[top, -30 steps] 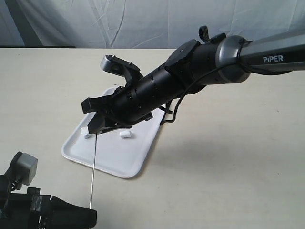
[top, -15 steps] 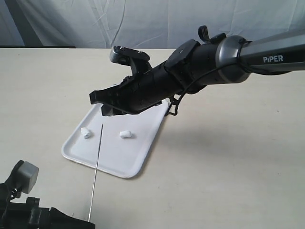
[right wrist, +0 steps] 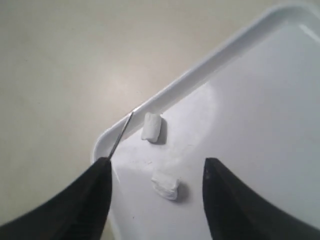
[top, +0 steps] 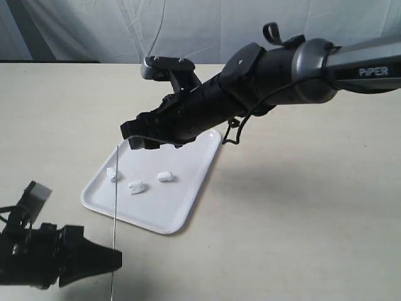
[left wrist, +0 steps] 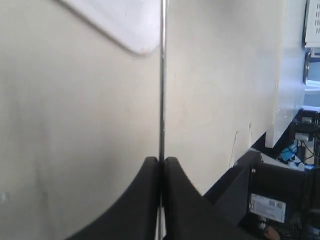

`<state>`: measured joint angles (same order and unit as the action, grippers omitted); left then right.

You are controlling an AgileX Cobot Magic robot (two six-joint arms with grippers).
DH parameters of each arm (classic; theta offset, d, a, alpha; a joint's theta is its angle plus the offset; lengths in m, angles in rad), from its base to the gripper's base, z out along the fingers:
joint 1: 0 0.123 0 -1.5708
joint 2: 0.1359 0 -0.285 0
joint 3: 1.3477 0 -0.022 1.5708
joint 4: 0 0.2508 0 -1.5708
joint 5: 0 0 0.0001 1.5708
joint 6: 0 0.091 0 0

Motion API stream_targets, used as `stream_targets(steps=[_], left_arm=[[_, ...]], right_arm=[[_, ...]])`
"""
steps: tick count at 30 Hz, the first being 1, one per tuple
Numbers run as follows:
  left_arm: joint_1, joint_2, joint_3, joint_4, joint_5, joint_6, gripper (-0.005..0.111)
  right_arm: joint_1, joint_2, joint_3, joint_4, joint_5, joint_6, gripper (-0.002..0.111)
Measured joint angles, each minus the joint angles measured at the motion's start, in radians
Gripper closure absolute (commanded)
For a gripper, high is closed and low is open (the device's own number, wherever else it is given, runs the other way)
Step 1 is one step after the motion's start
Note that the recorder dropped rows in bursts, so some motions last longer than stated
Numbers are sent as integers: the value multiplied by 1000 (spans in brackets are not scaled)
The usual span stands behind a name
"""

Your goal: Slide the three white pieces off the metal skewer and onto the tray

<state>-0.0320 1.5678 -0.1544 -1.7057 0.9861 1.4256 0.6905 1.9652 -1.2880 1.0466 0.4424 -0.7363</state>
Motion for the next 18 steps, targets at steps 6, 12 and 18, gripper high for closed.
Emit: stream_targets(steps=[6,12,18], left_arm=[[0,4,-155,29,-85,-125,107],[0,53,-281,92,-120,-222,107],[0,157,-327,118,-130,-243,107]], right_arm=[[0,-169,0,-194,49,52,56],[0,-292,0,-345,173,133,66],[0,-384,0,-399,284,148,82]])
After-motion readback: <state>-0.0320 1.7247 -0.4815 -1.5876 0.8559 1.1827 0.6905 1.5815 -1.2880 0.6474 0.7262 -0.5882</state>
